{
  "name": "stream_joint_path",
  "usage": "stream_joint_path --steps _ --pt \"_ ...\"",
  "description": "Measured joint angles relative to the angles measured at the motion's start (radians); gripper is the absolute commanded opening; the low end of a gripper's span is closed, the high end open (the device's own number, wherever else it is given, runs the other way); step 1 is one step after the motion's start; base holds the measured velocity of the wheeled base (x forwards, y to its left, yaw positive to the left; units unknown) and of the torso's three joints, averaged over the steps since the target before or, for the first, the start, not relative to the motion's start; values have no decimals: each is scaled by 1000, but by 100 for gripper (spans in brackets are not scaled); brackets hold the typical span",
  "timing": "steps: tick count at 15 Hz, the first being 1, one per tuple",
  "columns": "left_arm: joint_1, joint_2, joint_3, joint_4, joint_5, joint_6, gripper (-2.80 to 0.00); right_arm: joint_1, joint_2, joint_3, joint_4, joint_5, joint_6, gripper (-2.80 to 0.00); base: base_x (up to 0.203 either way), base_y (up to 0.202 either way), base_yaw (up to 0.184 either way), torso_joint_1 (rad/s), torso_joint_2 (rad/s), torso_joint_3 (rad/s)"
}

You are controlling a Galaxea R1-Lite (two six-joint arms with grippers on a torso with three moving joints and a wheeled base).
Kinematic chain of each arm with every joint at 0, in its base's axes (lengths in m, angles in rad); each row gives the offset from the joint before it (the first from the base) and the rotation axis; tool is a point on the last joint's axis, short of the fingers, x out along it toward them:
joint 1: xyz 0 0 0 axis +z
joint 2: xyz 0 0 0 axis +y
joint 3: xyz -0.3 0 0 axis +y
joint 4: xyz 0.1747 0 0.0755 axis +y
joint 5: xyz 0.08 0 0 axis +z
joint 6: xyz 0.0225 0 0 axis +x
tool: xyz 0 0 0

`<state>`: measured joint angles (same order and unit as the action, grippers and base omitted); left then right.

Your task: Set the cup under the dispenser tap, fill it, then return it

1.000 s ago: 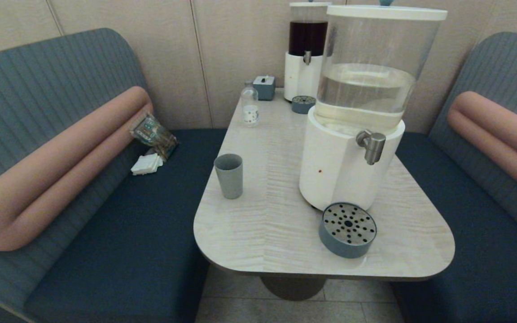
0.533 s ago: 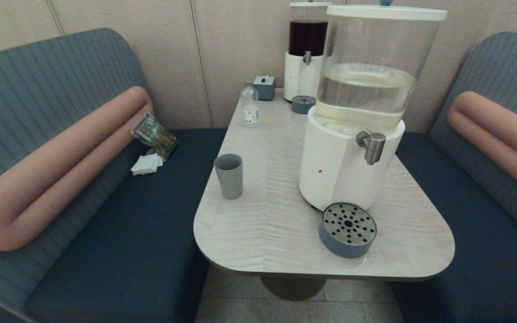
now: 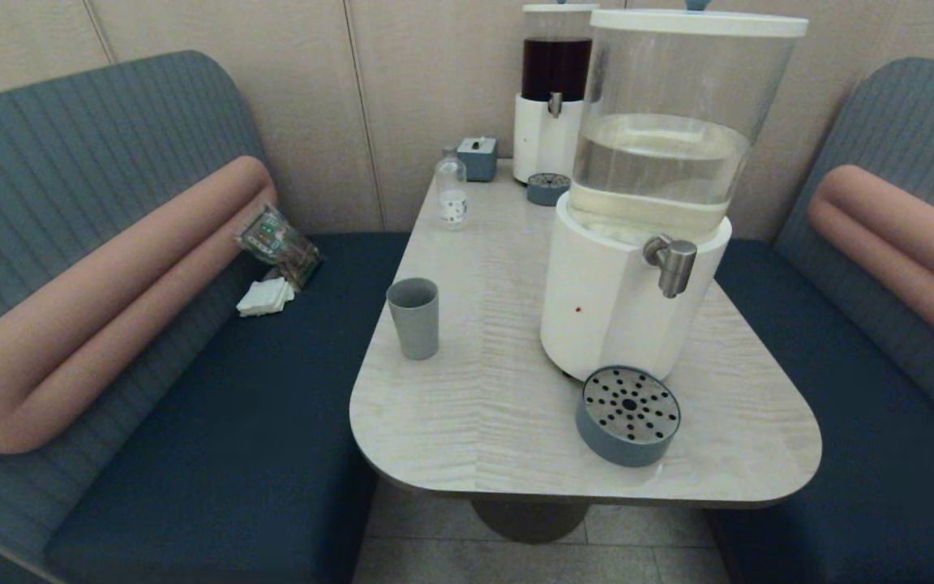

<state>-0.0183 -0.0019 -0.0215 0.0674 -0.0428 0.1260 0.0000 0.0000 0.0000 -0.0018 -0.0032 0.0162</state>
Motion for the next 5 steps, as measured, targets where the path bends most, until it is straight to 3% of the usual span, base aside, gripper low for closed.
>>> stream_joint_path --steps 5 --pt "0 0 0 0 0 0 -280 0 0 0 -1 0 2 -280 0 0 0 0 0 0"
